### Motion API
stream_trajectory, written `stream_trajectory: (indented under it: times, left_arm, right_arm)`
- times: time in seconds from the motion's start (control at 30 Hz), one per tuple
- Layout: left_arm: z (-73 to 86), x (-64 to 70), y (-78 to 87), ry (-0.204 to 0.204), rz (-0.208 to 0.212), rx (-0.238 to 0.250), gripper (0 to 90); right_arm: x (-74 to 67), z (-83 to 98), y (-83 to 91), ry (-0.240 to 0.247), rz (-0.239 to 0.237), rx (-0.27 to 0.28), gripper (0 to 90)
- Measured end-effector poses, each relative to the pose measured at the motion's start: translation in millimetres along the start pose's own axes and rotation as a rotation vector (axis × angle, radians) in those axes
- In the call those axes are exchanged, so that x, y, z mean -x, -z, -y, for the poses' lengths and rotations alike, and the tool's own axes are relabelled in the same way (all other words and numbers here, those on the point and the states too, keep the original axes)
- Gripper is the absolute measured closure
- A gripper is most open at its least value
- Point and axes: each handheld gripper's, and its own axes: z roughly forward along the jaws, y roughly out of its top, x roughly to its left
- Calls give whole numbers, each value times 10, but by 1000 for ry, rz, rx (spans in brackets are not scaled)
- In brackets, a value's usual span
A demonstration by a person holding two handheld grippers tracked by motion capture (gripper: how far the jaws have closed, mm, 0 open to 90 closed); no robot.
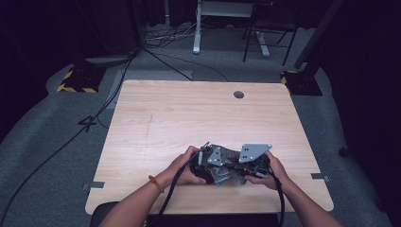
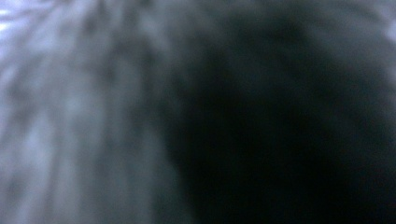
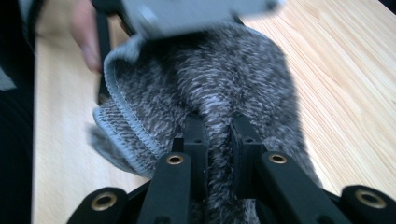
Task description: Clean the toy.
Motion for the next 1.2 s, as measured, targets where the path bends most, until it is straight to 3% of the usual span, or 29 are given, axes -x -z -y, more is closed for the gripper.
stream_trajectory:
  times: [0.1,0.23,0.37,0.47,0.57,0.73,0.97,1.03,1.2]
  left_arm:
    - [7,-2,-17,12,-8,5,339]
    - [2,-2,-37,26,-4,10,340]
    - [-2,8,-36,13,-4,4,339]
    - [4,22,-24,10,0,1,340]
    - [4,23,20,0,2,11,339]
    - [13,7,60,12,-6,28,339]
    - [-13,21,14,15,4,18,339]
    - [-15,26,8,15,-1,20,339]
    - [-1,11,35,18,-11,20,340]
  right_arm:
    - [-20,-54,-48,0,-12,8,798]
    - [31,-46,-86,-39,-26,33,796]
    - [101,-8,-97,-44,32,4,797]
    - [171,56,-81,-70,40,-8,799]
    - [190,110,-50,-63,57,-34,800]
    - [151,132,9,-42,48,-33,801]
    - [-28,-46,11,10,-15,22,800]
    - [-64,-94,-29,33,-7,14,799]
    - [-7,-80,-62,8,19,26,800]
